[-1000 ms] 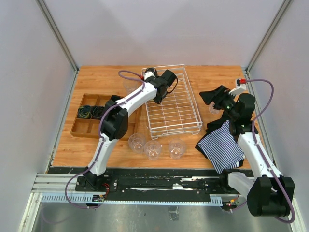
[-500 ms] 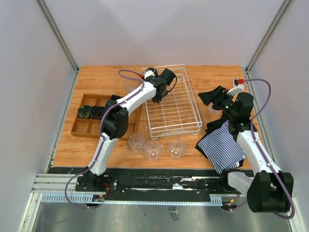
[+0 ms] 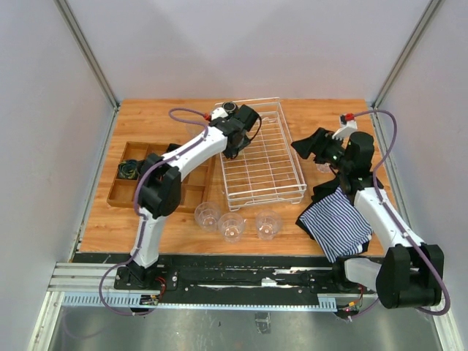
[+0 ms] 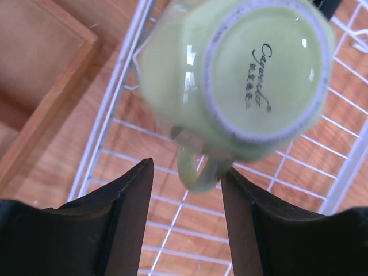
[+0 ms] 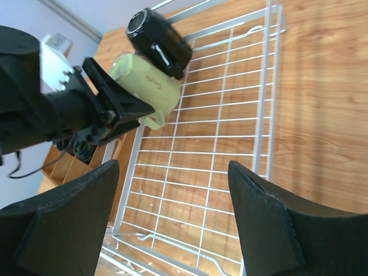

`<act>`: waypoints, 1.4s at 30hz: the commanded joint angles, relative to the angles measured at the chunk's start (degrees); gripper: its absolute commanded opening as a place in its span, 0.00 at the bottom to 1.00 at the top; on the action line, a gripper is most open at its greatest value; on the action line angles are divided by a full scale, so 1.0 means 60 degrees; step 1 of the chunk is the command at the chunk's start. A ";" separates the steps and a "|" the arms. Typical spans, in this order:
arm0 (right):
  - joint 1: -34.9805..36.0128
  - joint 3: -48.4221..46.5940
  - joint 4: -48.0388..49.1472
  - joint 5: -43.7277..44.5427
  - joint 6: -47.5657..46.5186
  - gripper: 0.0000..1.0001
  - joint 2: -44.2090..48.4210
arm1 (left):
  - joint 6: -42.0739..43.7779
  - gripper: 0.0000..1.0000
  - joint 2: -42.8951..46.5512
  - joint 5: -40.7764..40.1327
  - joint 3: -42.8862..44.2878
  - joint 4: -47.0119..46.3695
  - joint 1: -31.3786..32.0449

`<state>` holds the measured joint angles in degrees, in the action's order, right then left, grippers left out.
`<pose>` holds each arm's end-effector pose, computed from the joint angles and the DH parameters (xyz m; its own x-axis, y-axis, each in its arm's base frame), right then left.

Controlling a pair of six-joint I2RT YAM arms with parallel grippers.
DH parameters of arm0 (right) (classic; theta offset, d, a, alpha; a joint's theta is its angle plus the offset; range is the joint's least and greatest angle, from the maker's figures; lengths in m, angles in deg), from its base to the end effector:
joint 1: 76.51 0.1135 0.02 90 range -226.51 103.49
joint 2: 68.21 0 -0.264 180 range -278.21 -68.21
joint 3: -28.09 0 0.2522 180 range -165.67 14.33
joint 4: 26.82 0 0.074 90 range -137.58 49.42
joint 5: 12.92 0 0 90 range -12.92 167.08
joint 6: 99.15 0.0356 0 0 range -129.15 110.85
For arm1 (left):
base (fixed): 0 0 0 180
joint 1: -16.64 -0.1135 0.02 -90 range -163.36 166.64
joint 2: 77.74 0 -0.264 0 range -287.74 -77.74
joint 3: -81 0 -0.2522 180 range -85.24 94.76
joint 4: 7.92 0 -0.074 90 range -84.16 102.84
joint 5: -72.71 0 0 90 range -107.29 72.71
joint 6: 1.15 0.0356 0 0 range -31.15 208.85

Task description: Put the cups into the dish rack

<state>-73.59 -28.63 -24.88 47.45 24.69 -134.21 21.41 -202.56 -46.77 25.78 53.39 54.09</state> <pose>0.2644 0.0311 0.3006 -0.4033 0.4641 -0.7886 -0.3725 0.7039 0.6048 0.3864 -0.2739 0.2379 -0.5831 -0.5660 -0.5828 -0.5122 0.8130 -0.2771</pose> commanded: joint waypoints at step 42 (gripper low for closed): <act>0.5047 -0.6312 -0.2484 0.2527 -0.2190 0.20 -0.7205 | 0.4007 0.72 0.9984 0.1874 -0.6274 -0.2035 -0.3471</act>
<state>-44.26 -63.39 -40.85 63.58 9.33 -176.13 43.81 -143.96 -37.02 -12.93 40.63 35.07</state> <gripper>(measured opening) 0.205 0.720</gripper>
